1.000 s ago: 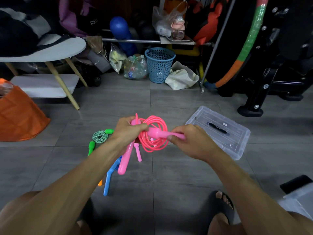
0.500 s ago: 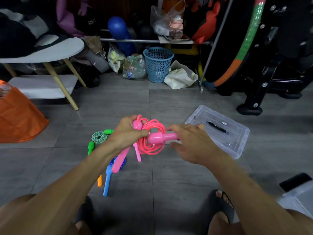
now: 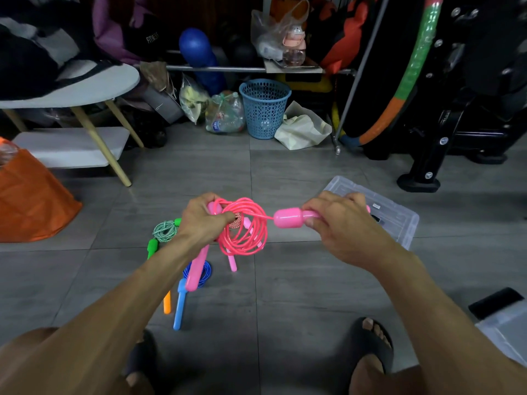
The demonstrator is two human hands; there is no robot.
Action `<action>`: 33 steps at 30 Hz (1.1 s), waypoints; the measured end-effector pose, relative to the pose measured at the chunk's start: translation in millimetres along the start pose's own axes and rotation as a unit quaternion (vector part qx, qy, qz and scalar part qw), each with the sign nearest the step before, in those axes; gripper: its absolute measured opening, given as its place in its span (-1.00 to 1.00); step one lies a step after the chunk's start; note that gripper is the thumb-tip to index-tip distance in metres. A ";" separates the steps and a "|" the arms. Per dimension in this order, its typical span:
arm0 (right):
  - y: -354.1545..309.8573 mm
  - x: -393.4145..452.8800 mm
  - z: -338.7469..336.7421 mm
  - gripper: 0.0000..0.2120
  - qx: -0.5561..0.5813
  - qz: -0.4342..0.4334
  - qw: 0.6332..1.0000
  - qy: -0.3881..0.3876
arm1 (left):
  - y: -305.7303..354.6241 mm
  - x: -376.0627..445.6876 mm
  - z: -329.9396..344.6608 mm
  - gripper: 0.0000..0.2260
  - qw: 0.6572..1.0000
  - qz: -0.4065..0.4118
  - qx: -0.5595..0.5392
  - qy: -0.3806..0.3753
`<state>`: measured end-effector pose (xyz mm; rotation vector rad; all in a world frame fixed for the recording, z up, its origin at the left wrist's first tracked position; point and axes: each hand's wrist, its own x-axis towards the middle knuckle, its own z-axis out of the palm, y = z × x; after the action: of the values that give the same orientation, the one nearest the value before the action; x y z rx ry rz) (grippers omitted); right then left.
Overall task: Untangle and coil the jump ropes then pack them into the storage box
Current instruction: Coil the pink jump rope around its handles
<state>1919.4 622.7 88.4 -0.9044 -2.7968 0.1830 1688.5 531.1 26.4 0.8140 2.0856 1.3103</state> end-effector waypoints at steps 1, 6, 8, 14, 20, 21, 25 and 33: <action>2.3 -0.3 -3.2 -0.87 0.021 0.003 1.000 0.009 | 0.4 -0.5 0.9 -0.87 1.000 -0.011 -0.004 0.004; 1.8 -1.9 -6.0 -0.66 0.005 0.025 0.998 0.053 | 11.5 -9.7 -0.1 -0.79 0.997 0.016 -0.069 -0.025; -2.0 -1.2 -0.7 -0.48 -0.021 0.034 0.997 0.062 | 18.8 -16.0 -2.8 -0.75 0.992 0.057 -0.091 -0.071; -16.4 6.4 14.8 -0.56 0.106 0.028 0.994 -0.009 | 27.3 -28.4 0.8 -0.70 0.981 0.140 -0.009 -0.132; -23.5 1.2 4.5 -0.59 0.105 -0.053 0.990 -0.078 | 15.4 -12.1 -5.4 -0.81 0.997 0.080 -0.021 -0.006; -21.5 -0.1 0.1 -0.58 0.104 -0.052 0.990 -0.076 | 14.0 -9.1 -9.0 -0.83 0.998 0.067 -0.017 0.007; -5.3 -5.4 -17.5 -0.68 0.102 -0.029 0.993 -0.046 | 15.1 -7.4 -15.8 -0.82 0.999 0.028 -0.024 0.001; 17.8 -0.7 -0.1 -0.68 0.019 0.113 0.979 0.166 | 29.4 -27.2 -2.2 -0.79 0.988 -0.002 -0.114 -0.107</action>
<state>1930.1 636.6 85.3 -1.1284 -2.3763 0.1053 1711.2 520.0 57.6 0.8099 1.7340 1.3646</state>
